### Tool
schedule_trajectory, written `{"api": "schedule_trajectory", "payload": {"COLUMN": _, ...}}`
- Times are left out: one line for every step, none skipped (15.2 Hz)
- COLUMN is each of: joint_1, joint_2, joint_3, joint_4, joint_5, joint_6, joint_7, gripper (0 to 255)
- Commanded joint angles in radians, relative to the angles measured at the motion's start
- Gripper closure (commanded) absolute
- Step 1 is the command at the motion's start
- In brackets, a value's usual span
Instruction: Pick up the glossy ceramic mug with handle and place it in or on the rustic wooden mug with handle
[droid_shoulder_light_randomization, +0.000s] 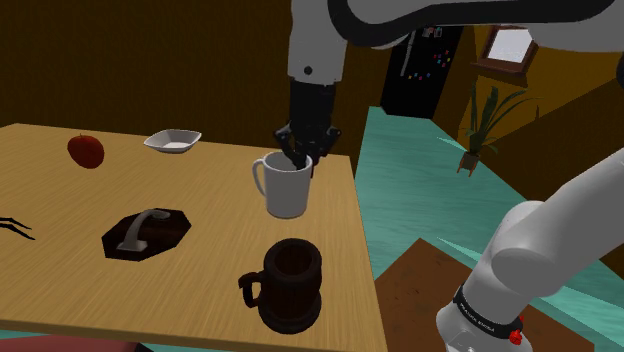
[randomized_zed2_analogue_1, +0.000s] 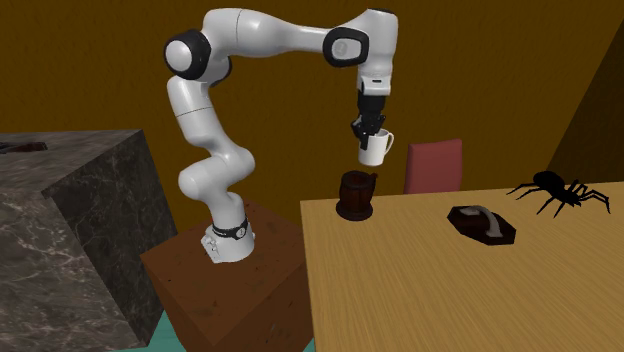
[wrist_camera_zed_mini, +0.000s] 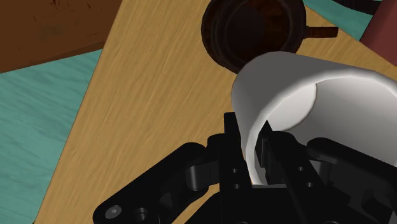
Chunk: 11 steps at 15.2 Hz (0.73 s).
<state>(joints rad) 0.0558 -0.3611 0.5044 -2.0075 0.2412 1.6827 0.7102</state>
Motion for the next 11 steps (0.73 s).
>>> {"api": "schedule_trajectory", "payload": {"joint_1": 0.015, "joint_2": -0.002, "joint_3": 0.031, "joint_4": 0.021, "joint_5": 0.01, "joint_6": -0.014, "joint_7": 0.05, "gripper": 255}}
{"api": "schedule_trajectory", "payload": {"joint_1": 0.023, "joint_2": -0.002, "joint_3": 0.047, "joint_4": 0.03, "joint_5": 0.015, "joint_6": -0.018, "joint_7": 0.074, "gripper": 255}}
{"api": "schedule_trajectory", "payload": {"joint_1": 0.03, "joint_2": -0.001, "joint_3": 0.064, "joint_4": 0.039, "joint_5": 0.02, "joint_6": -0.023, "joint_7": 0.098, "gripper": 255}}
{"api": "schedule_trajectory", "payload": {"joint_1": 0.035, "joint_2": 0.0, "joint_3": 0.073, "joint_4": 0.045, "joint_5": 0.022, "joint_6": -0.025, "joint_7": 0.113, "gripper": 255}}
{"api": "schedule_trajectory", "payload": {"joint_1": 0.035, "joint_2": -0.002, "joint_3": 0.074, "joint_4": 0.03, "joint_5": 0.024, "joint_6": -0.012, "joint_7": 0.111, "gripper": 255}}
{"api": "schedule_trajectory", "payload": {"joint_1": 0.036, "joint_2": -0.004, "joint_3": 0.076, "joint_4": 0.015, "joint_5": 0.025, "joint_6": 0.001, "joint_7": 0.109, "gripper": 255}}
{"api": "schedule_trajectory", "payload": {"joint_1": 0.037, "joint_2": -0.006, "joint_3": 0.077, "joint_4": 0.001, "joint_5": 0.027, "joint_6": 0.014, "joint_7": 0.107, "gripper": 255}}
{"api": "schedule_trajectory", "payload": {"joint_1": 0.038, "joint_2": -0.007, "joint_3": 0.079, "joint_4": -0.013, "joint_5": 0.029, "joint_6": 0.027, "joint_7": 0.106, "gripper": 255}}
{"api": "schedule_trajectory", "payload": {"joint_1": 0.039, "joint_2": -0.008, "joint_3": 0.08, "joint_4": -0.028, "joint_5": 0.03, "joint_6": 0.041, "joint_7": 0.104, "gripper": 255}}
{"api": "schedule_trajectory", "payload": {"joint_1": 0.04, "joint_2": -0.009, "joint_3": 0.082, "joint_4": -0.041, "joint_5": 0.032, "joint_6": 0.054, "joint_7": 0.103, "gripper": 255}}
{"api": "schedule_trajectory", "payload": {"joint_1": 0.041, "joint_2": -0.009, "joint_3": 0.084, "joint_4": -0.055, "joint_5": 0.033, "joint_6": 0.067, "joint_7": 0.101, "gripper": 255}}
